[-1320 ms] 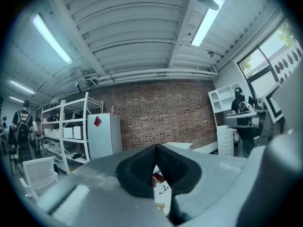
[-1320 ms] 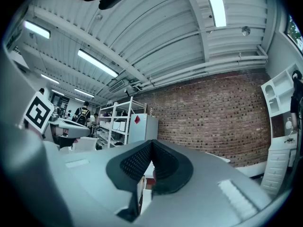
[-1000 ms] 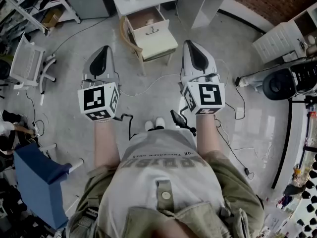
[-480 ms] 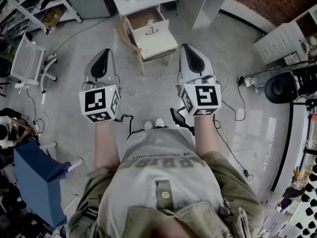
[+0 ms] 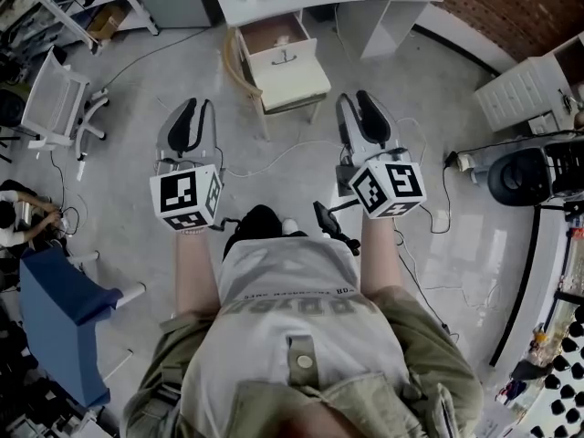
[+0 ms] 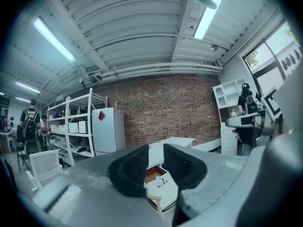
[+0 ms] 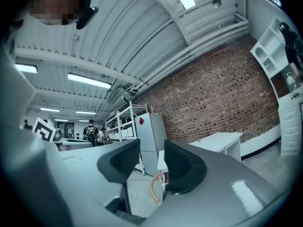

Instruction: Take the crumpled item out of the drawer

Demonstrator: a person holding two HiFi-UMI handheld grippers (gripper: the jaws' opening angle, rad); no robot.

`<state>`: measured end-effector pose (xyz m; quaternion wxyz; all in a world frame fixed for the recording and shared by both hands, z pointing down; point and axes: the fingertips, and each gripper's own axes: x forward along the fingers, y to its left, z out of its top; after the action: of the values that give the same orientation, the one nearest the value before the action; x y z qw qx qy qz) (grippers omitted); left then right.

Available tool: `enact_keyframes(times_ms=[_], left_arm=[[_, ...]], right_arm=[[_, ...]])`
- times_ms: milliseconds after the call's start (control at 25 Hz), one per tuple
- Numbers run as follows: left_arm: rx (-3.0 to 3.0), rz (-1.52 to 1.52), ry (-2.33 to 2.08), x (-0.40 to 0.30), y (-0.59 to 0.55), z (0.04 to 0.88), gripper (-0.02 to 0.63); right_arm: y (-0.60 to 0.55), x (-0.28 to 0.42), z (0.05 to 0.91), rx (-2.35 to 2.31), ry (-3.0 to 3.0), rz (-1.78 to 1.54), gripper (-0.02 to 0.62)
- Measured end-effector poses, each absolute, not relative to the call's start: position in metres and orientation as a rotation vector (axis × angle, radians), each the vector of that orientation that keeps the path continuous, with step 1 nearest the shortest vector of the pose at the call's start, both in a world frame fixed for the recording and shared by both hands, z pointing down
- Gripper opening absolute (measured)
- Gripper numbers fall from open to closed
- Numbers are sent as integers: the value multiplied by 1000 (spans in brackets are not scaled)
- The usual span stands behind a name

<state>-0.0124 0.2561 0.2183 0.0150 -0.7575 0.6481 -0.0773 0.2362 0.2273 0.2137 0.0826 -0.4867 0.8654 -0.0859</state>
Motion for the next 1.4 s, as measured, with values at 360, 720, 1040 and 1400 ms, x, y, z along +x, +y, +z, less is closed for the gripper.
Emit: enact_keyframes(times_ms=[360, 720, 1040, 1400], left_arm=[[-2380, -233, 2025, -22, 234, 229, 252], [-2425, -248, 2039, -44, 166, 247, 270], [-2465, -214, 2004, -82, 87, 243, 270], [-2530, -207, 1908, -100, 1, 241, 270]], right_arm=[[209, 244, 222, -1473, 2567, -236, 345], [150, 244, 232, -1557, 2579, -214, 345], [76, 199, 225, -1574, 2581, -190, 345], [4, 177, 224, -1650, 2526, -185, 345]])
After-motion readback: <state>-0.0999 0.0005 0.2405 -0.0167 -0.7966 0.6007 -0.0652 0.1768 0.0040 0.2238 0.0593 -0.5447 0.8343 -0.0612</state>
